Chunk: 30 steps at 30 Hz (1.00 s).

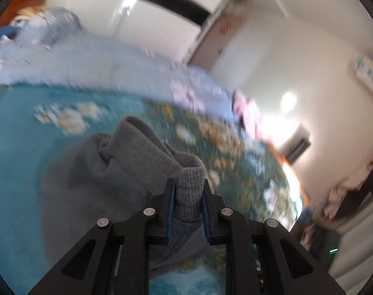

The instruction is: Fold clothes

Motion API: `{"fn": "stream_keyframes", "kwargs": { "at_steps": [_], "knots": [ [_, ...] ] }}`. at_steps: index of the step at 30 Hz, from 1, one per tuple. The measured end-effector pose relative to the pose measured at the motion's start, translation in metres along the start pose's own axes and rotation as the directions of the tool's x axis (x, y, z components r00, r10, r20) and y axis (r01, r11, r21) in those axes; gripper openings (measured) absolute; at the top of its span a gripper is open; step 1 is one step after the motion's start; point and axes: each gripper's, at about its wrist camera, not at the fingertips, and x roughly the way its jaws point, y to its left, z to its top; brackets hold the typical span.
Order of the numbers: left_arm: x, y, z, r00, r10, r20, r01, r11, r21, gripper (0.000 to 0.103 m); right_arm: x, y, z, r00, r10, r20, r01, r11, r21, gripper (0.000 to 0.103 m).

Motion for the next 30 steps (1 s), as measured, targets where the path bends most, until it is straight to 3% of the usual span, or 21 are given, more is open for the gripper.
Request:
{"fn": "stream_keyframes", "kwargs": {
  "at_steps": [5, 7, 8, 9, 12, 15, 21, 25, 30],
  "knots": [
    [0.041, -0.002, -0.027, 0.992, 0.031, -0.126, -0.031, 1.0, -0.003, 0.023, -0.003, -0.022, -0.006, 1.0, -0.022, -0.009, 0.023, 0.999, 0.039, 0.058],
    [0.043, -0.005, -0.032, 0.989, 0.006, -0.146, -0.007, 1.0, -0.009, 0.032, -0.005, -0.029, -0.008, 1.0, -0.024, -0.01, 0.024, 0.998, 0.055, 0.058],
    [0.041, -0.006, -0.034, 0.988, -0.014, -0.152, 0.013, 1.0, -0.011, 0.043, -0.006, -0.03, -0.008, 1.0, -0.024, -0.008, 0.024, 0.998, 0.058, 0.058],
    [0.035, -0.007, -0.035, 0.987, -0.044, -0.154, 0.042, 0.999, -0.013, 0.053, -0.006, -0.031, -0.007, 1.0, -0.026, -0.007, 0.027, 0.998, 0.058, 0.058],
    [0.006, -0.002, -0.04, 0.986, -0.109, -0.123, 0.108, 0.994, -0.011, 0.068, -0.008, -0.029, -0.003, 1.0, -0.012, 0.002, 0.012, 0.998, 0.056, 0.058],
    [-0.028, 0.022, -0.041, 0.996, -0.05, -0.07, 0.048, 0.998, -0.03, 0.074, -0.006, -0.019, 0.003, 1.0, 0.024, 0.013, -0.024, 0.998, 0.049, 0.058],
    [-0.086, 0.09, -0.045, 0.997, 0.075, -0.002, -0.074, 0.985, -0.154, 0.075, 0.035, 0.014, 0.024, 0.984, 0.172, -0.052, -0.169, 0.985, 0.041, 0.058],
    [-0.12, 0.138, -0.056, 0.992, 0.127, 0.018, -0.117, 0.953, -0.278, 0.075, 0.067, 0.02, 0.026, 0.979, 0.173, -0.104, -0.163, 0.982, 0.091, 0.058],
    [-0.138, 0.174, -0.07, 0.984, 0.18, 0.006, -0.167, 0.922, -0.349, 0.075, 0.087, 0.016, 0.023, 0.975, 0.181, -0.131, -0.161, 0.975, 0.152, 0.059]
  ]
}}
